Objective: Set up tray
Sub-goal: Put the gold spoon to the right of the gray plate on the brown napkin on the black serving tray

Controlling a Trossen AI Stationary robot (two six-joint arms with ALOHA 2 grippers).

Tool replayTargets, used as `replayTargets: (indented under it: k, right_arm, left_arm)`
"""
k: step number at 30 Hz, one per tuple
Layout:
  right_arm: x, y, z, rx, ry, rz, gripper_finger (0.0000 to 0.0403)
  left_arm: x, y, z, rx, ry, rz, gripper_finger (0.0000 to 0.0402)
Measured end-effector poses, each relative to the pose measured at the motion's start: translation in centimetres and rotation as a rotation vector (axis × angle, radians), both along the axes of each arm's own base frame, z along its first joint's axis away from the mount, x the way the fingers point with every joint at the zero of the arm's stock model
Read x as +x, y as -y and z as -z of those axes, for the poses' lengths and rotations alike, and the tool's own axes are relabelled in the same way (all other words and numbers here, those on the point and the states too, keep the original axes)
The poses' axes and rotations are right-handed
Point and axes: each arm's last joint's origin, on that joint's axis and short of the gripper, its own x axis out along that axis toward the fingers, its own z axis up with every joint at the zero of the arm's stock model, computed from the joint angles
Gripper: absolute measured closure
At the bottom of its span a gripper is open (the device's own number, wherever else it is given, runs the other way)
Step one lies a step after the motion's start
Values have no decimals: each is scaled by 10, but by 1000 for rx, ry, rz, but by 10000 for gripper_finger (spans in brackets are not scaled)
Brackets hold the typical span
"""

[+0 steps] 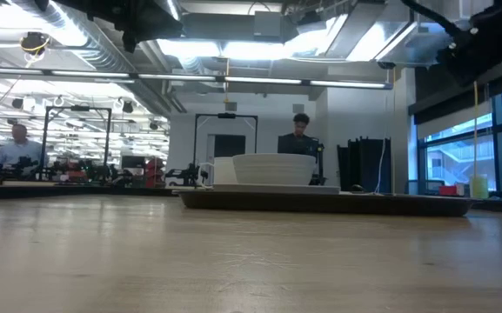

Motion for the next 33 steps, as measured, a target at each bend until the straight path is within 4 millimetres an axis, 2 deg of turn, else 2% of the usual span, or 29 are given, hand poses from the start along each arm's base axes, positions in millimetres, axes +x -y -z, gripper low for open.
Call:
replayTargets:
  k: [8, 20, 23, 29, 33]
  right_arm:
    - [8, -4, 17, -13, -43, 3, 244]
    - [12, -3, 18, 19, -41, 37, 239]
    - [12, -1, 18, 14, -42, 41, 211]
    - [13, 0, 18, -11, -13, 12, 127]
    - [13, -3, 18, 21, -19, 22, 96]
  left_arm:
    - [0, 0, 0, -9, 0, 5, 322]
    - [0, 0, 0, -9, 0, 5, 320]
    - [0, 0, 0, -9, 0, 5, 323]
    - [0, 0, 0, -9, 0, 6, 323]
    - [0, 0, 0, -9, 0, 6, 320]
